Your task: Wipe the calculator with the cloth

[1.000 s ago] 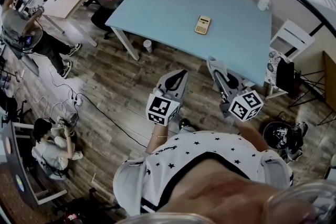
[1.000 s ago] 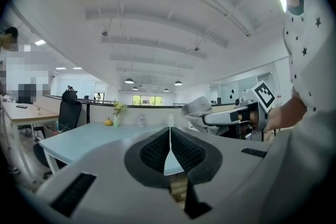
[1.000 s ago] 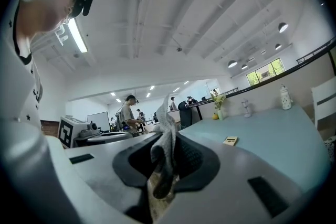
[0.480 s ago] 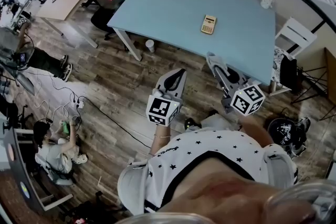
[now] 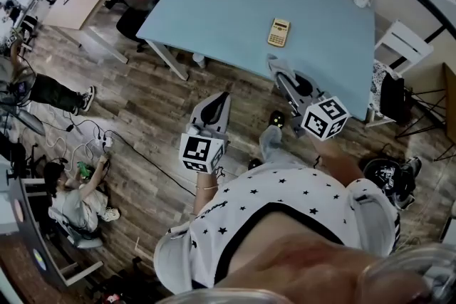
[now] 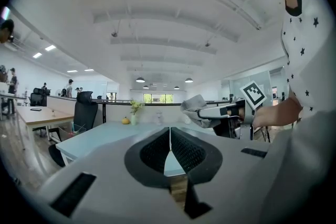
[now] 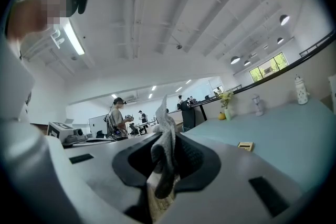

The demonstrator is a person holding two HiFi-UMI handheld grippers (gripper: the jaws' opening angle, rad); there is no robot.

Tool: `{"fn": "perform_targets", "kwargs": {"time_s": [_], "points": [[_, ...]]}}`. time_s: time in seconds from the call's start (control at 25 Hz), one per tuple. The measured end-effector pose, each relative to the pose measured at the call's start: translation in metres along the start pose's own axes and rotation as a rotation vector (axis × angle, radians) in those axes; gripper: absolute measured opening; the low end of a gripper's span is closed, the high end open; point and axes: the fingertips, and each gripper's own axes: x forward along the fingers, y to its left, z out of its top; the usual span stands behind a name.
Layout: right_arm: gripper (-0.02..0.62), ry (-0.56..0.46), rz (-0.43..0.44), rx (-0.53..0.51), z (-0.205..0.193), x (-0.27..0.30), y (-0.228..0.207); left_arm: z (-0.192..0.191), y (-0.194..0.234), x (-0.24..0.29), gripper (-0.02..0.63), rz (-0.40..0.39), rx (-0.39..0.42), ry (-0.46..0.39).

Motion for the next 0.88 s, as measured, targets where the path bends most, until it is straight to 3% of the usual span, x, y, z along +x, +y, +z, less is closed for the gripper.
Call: {"fn": "perform_targets", "kwargs": {"time_s": [0.24, 0.88], "points": [[0.049, 0.003, 0.019, 0.024, 0.008, 0.038, -0.046, 0.010, 0.027, 0.052, 0.029, 0.015, 0.037, 0.020], [0.049, 0.013, -0.067, 0.091, 0.028, 0.088, -0.195, 0.030, 0.056, 0.210, 0.029, -0.030, 0.052, 0.057]]}}
